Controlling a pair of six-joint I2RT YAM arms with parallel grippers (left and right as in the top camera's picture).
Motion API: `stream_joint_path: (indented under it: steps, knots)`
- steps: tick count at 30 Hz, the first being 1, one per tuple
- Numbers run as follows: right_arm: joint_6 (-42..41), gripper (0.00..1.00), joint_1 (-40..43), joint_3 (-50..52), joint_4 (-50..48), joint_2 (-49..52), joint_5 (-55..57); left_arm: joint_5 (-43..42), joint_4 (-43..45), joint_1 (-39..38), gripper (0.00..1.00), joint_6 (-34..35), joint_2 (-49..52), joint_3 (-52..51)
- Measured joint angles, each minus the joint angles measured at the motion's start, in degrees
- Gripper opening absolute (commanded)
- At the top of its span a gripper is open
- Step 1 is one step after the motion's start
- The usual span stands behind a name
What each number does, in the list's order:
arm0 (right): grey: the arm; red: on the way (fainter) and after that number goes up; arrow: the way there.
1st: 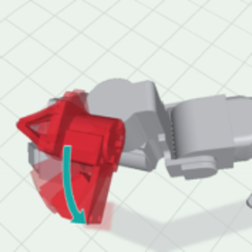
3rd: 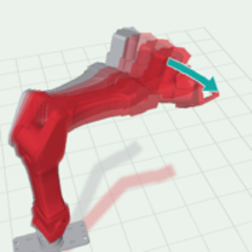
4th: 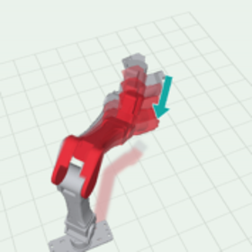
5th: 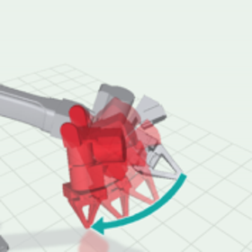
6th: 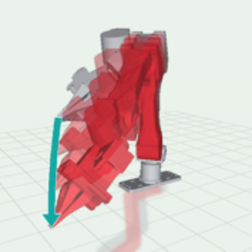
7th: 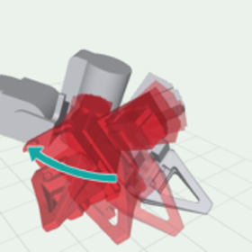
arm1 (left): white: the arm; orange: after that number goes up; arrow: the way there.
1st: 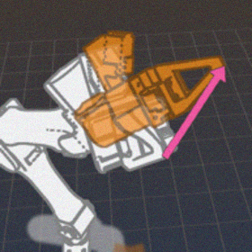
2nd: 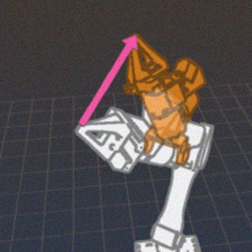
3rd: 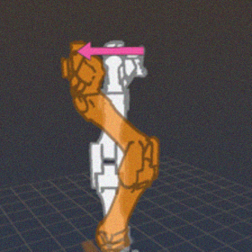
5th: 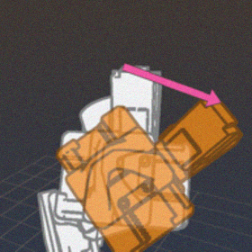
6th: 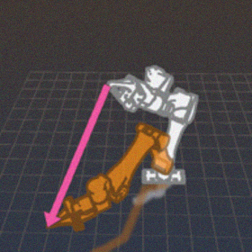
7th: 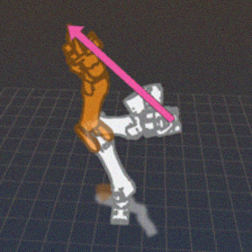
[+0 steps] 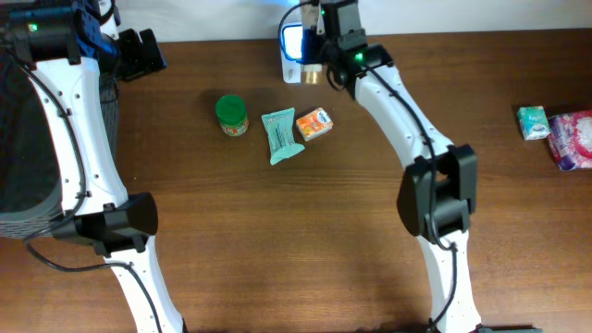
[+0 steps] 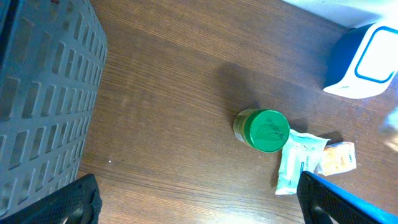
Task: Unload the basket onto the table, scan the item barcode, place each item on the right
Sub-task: 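Hold the Pantene tube up to the scanner with the right gripper, then carry the tube right and stand it near the tissue packs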
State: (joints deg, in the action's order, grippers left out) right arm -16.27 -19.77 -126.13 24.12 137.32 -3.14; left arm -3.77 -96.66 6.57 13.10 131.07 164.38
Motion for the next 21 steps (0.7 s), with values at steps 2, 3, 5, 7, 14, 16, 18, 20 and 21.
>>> stream_joint_path:
  steps: [2,3,5,7,14,16,18,20,21]
  knots:
    - [-0.3,0.04,0.0,0.0,-0.3,1.9,-1.5,0.0,0.0,0.0,0.99,0.0,0.0,0.0]
    - [-0.3,0.04,0.0,0.0,-0.4,2.6,-2.1,0.0,0.0,0.0,0.99,0.0,0.0,0.0]
    - [-0.2,0.04,0.0,0.0,-0.8,2.7,-2.6,0.0,0.0,0.0,0.99,0.0,0.0,0.0]
    - [0.1,0.04,0.0,0.0,-0.2,2.7,-2.5,0.0,0.0,0.0,0.99,0.0,0.0,0.0]
    - [13.7,0.04,13.7,-0.4,27.3,-7.2,0.9,0.0,0.0,0.0,0.99,0.0,0.0,0.0]
    - [22.9,0.04,21.0,-0.6,35.0,-8.2,2.0,0.0,0.0,0.0,0.99,0.0,0.0,0.0]
    - [29.8,0.04,25.8,-0.3,41.4,-8.1,2.4,0.0,0.0,0.0,0.99,0.0,0.0,0.0]
    - [33.4,0.04,29.7,-0.3,42.1,-8.1,2.3,0.0,0.0,0.0,0.99,0.0,0.0,0.0]
    - [34.5,0.04,31.9,-0.3,42.1,-8.1,2.2,0.0,0.0,0.0,0.99,0.0,0.0,0.0]
